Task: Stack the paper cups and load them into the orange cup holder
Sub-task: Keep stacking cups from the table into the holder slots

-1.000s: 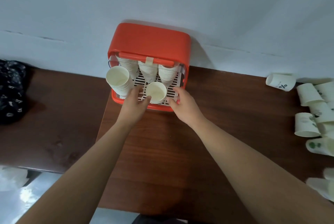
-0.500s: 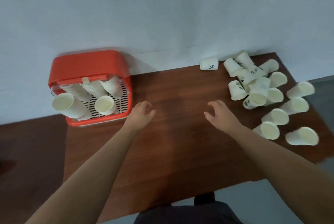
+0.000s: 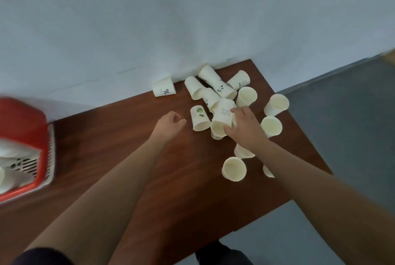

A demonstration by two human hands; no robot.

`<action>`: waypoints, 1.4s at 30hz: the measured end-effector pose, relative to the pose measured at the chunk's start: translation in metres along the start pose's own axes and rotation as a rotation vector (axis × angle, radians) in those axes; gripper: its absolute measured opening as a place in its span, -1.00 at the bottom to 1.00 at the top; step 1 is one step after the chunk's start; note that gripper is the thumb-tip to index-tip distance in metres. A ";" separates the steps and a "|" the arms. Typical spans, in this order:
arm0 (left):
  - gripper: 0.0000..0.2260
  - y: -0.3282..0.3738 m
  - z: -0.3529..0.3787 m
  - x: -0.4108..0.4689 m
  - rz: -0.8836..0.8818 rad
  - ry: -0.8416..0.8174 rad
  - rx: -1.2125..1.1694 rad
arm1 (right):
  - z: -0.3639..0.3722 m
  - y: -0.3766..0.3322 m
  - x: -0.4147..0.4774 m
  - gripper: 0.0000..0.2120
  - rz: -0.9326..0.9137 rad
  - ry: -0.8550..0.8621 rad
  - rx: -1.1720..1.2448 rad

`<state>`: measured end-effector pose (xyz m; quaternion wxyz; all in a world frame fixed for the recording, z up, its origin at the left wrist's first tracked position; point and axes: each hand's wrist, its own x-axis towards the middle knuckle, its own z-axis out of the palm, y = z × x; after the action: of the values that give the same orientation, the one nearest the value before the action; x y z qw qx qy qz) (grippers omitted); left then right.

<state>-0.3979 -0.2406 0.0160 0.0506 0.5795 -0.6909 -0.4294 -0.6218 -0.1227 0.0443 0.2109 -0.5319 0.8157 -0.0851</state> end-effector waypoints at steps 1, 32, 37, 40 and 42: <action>-0.74 0.007 0.010 0.012 -0.055 -0.008 -0.017 | 0.001 0.006 0.010 -0.38 -0.023 0.000 -0.016; -0.49 -0.030 0.048 0.024 -0.487 0.070 -0.493 | 0.016 0.024 0.087 -0.45 -0.546 -0.257 -0.407; -0.54 -0.049 0.045 0.003 -0.485 0.107 -0.514 | 0.045 -0.001 0.068 -0.18 -0.585 -0.296 -0.361; -0.54 -0.063 0.045 -0.008 -0.485 0.138 -0.527 | 0.064 -0.017 0.058 -0.16 -0.639 -0.320 -0.369; -0.53 -0.073 0.043 -0.015 -0.497 0.173 -0.541 | 0.075 -0.023 0.054 -0.27 -0.670 -0.312 -0.413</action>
<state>-0.3621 -0.2019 -0.0515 0.1540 0.7294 -0.3839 -0.5449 -0.5885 -0.1752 -0.0284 0.1816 -0.8053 0.5557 0.0980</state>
